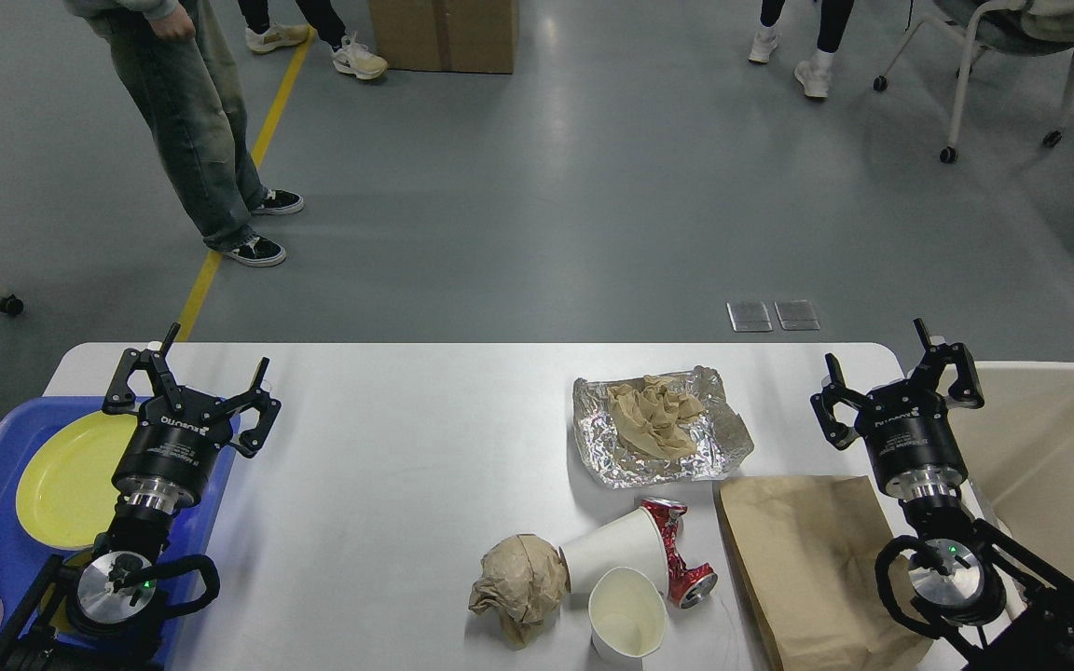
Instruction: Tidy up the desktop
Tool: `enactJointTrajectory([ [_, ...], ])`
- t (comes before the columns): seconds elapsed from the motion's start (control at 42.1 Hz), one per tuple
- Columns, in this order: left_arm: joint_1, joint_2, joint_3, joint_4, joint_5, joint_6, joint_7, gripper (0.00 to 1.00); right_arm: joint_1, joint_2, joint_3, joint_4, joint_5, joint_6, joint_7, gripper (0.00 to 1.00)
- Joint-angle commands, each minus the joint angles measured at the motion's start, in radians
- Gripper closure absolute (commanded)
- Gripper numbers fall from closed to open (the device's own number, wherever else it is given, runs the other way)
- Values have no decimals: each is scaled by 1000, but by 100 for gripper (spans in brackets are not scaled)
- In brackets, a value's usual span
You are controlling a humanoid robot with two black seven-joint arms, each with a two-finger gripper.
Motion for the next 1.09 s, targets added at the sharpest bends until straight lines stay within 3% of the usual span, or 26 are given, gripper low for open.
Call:
enactJointTrajectory([
  [0.0,7,4,-1,3,-2,-20,6,4,1,0,0,0,0,0,-1,0],
  [1.069,12,26,12,14,-119,-25,-2,4,1,0,0,0,0,0,-1,0],
])
